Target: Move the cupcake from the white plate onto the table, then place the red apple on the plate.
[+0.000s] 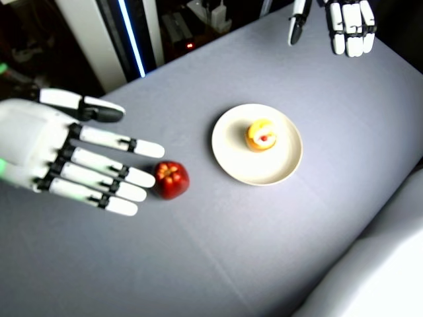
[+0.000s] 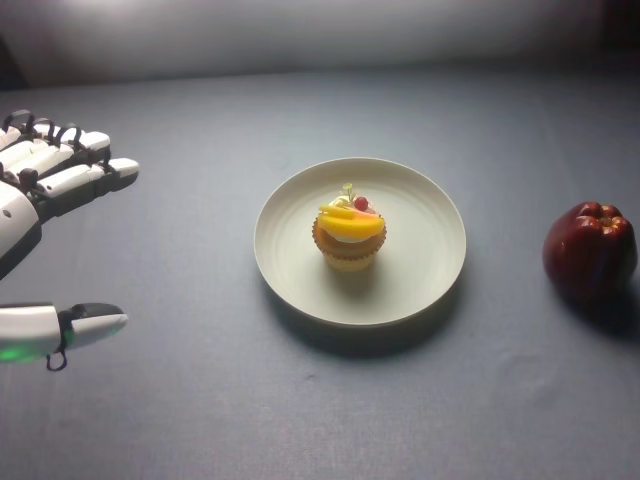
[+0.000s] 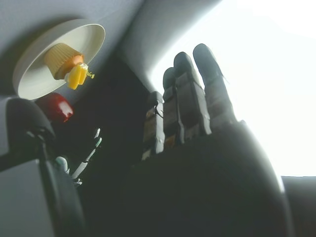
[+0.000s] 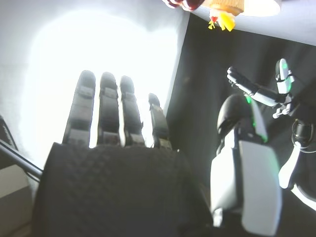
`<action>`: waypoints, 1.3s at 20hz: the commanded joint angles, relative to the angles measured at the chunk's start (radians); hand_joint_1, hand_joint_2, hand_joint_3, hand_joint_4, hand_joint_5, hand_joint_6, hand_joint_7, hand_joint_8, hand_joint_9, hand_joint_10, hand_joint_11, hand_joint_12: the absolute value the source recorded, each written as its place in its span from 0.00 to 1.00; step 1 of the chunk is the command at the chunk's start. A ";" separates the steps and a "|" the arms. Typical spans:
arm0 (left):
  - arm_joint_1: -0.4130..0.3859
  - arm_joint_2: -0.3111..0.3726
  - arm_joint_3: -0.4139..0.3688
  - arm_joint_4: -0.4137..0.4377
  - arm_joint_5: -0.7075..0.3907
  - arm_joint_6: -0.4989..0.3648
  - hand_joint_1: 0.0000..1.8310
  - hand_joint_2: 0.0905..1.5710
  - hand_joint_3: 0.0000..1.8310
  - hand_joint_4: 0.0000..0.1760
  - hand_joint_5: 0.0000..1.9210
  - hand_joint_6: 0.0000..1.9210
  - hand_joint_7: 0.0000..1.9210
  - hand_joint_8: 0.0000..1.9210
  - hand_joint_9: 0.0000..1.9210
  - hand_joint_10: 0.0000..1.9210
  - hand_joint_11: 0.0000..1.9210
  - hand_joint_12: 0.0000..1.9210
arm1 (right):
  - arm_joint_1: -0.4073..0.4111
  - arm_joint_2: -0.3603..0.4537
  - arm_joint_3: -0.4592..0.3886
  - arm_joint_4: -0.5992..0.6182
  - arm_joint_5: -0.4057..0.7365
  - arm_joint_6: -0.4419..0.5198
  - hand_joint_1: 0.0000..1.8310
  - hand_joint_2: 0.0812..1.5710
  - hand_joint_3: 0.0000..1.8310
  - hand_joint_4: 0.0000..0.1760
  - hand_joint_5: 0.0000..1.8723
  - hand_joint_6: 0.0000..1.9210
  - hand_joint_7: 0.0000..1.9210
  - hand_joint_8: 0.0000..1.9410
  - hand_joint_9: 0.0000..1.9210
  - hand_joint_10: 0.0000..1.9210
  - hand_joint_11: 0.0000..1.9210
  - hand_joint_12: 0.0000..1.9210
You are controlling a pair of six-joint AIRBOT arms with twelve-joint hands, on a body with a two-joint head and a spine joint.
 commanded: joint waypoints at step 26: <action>-0.533 -0.587 0.463 0.198 0.504 -0.047 0.46 0.53 0.00 0.43 0.22 0.00 0.20 0.00 0.17 0.00 0.00 0.44 | 0.053 -0.021 0.028 0.024 0.149 0.012 0.49 0.86 0.00 0.00 0.30 0.84 0.43 0.01 0.40 0.01 0.31 0.09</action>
